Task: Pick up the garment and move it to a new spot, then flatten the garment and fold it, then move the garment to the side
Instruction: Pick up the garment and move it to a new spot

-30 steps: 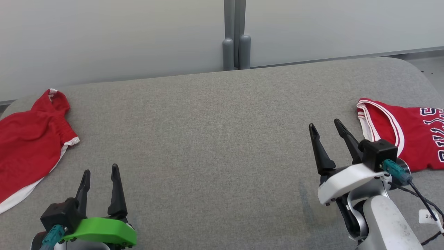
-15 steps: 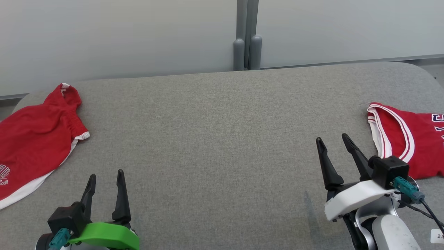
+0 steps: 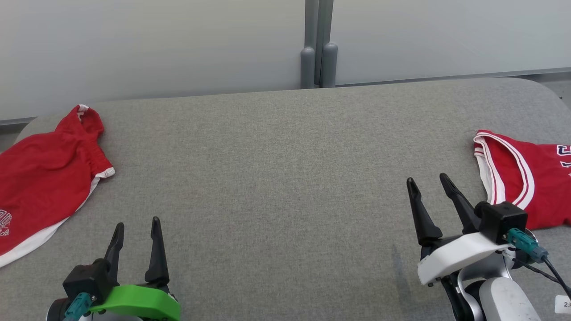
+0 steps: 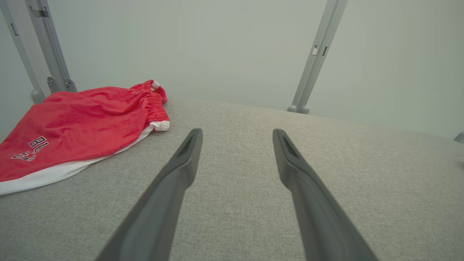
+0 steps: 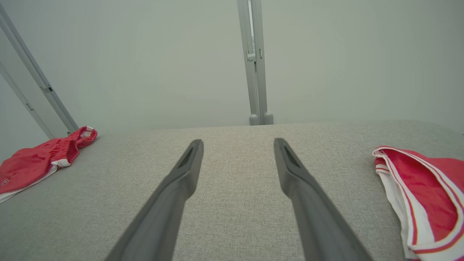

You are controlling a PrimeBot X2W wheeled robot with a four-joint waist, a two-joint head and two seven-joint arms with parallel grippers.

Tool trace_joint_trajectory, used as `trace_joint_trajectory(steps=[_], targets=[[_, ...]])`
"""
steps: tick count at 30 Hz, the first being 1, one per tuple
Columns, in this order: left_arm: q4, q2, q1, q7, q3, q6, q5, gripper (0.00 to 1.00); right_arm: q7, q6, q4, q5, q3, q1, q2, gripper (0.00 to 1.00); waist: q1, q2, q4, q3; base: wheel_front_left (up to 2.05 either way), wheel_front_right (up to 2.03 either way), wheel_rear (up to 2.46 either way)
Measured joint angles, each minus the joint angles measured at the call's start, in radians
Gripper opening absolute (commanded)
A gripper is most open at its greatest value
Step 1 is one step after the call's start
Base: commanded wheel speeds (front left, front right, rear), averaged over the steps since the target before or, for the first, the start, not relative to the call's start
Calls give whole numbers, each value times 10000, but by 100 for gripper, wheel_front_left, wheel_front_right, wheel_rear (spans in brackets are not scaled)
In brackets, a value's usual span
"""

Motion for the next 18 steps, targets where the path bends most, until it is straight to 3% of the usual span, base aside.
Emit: trace_joint_trajectory(steps=[11,18], targets=[[13,-44,-30,0,15,-75,73,100,-19,0,-92,2,-127,-1,2,100,0,0,70,80,0,0,0],[-10,-67,-214,-12,104,-98,159,100,-88,0,-222,-35,-144,-29,4,100,0,0,528,185,0,0,0]])
